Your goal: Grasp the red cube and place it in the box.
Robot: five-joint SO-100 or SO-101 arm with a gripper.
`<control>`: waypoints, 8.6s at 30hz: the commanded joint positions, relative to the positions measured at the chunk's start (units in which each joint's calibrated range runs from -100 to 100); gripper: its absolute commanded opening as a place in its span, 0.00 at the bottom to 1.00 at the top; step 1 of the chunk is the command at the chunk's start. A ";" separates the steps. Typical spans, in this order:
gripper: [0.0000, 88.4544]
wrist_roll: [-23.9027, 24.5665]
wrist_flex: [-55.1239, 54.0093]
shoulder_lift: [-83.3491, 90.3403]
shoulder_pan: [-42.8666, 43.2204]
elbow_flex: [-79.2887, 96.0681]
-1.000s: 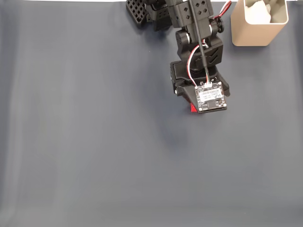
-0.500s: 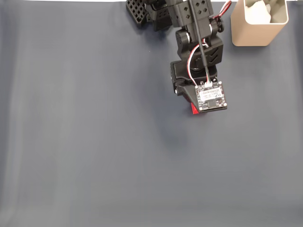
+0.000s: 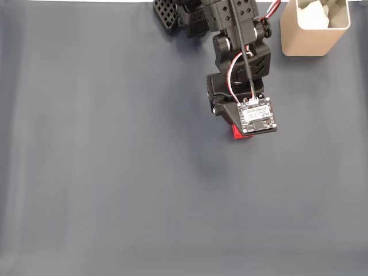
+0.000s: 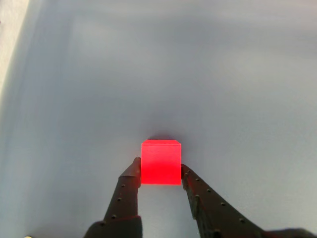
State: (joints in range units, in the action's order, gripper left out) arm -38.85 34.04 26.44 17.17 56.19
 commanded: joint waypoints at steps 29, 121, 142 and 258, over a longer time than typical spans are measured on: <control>0.04 -4.74 39.21 16.62 13.11 -26.57; 0.02 -14.41 40.44 16.96 46.97 -29.30; 0.38 -16.36 34.94 19.39 43.85 -27.39; 0.00 -9.23 19.92 72.09 -19.98 34.69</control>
State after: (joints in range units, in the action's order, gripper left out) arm -48.91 55.00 97.15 -2.52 89.98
